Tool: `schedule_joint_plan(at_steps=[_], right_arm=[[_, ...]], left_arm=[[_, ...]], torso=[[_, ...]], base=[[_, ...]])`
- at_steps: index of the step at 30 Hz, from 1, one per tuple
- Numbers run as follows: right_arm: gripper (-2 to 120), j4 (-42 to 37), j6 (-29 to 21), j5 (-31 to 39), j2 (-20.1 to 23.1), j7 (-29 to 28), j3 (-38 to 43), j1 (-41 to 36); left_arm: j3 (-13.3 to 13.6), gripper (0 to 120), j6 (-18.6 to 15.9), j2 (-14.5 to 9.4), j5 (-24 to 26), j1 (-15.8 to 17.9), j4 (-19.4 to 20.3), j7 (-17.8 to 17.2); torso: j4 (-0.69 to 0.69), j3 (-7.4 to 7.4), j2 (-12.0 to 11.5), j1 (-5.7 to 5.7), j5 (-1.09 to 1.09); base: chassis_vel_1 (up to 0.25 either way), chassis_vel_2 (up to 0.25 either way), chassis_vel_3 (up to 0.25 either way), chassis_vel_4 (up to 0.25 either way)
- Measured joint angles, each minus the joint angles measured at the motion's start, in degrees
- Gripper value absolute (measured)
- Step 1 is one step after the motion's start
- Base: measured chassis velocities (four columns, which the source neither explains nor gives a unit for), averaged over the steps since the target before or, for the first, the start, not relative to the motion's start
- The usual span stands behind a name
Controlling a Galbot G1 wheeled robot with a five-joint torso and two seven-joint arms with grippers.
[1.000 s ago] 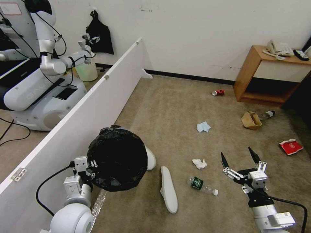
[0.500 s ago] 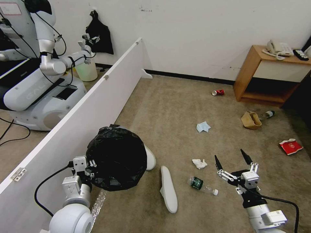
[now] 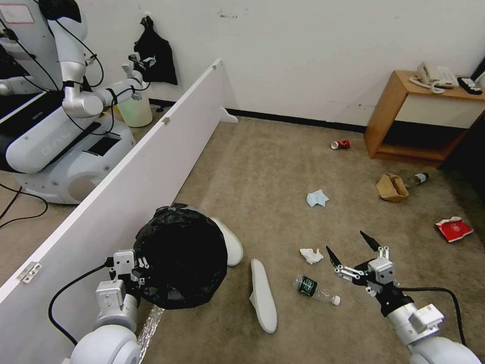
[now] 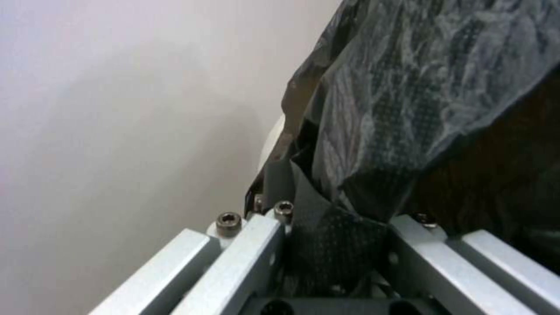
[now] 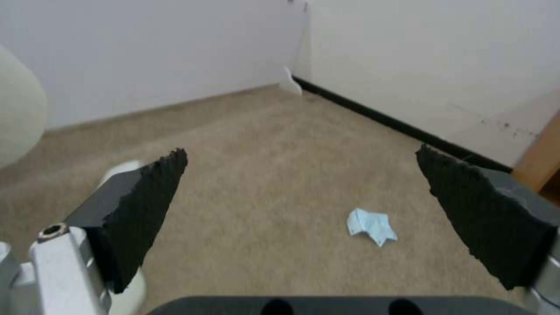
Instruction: Pick up the trash bin, then pick up the garbage from the floor and place it into the trash bin.
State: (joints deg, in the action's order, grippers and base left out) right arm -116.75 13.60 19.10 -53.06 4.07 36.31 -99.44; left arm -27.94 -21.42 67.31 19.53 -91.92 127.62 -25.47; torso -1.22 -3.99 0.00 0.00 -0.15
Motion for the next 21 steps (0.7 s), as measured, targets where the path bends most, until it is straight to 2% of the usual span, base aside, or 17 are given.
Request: schedule_joint_plan(at_steps=[2, 7, 13, 21], right_arm=[[100, 1.8, 0.0, 1.4, 2.7, -0.3, -0.9, 1.0], [100, 5.7, 0.4, 3.4, 5.2, -0.8, -4.9, 5.1], [100, 8.8, 0.3, 4.5, 5.5, -1.9, -11.7, 11.3], [100, 9.2, -4.2, 9.2, 6.5, -7.1, -21.0, 18.3]], left_arm=[[0.6, 1, -0.2, -1.1, 0.3, 0.4, -0.5, -0.2], [0.4, 1, -1.3, -2.0, 1.1, 0.3, -0.6, -0.6], [-1.0, 1, -2.9, -0.9, 1.1, -2.4, -0.9, -0.8], [-2.7, 1, -3.9, 0.8, -0.1, -5.0, -0.5, -1.1]], torso=[[-0.02, 0.0, 0.0, 0.0, 0.0], [-0.01, 0.0, 0.0, 0.0, 0.0], [-0.01, 0.0, 0.0, 0.0, -0.01], [-0.01, 0.0, 0.0, 0.0, -0.01]], base=[[0.0, 0.0, 0.0, 0.0], [0.0, 0.0, 0.0, 0.0], [0.0, 0.0, 0.0, 0.0], [0.0, 0.0, 0.0, 0.0]])
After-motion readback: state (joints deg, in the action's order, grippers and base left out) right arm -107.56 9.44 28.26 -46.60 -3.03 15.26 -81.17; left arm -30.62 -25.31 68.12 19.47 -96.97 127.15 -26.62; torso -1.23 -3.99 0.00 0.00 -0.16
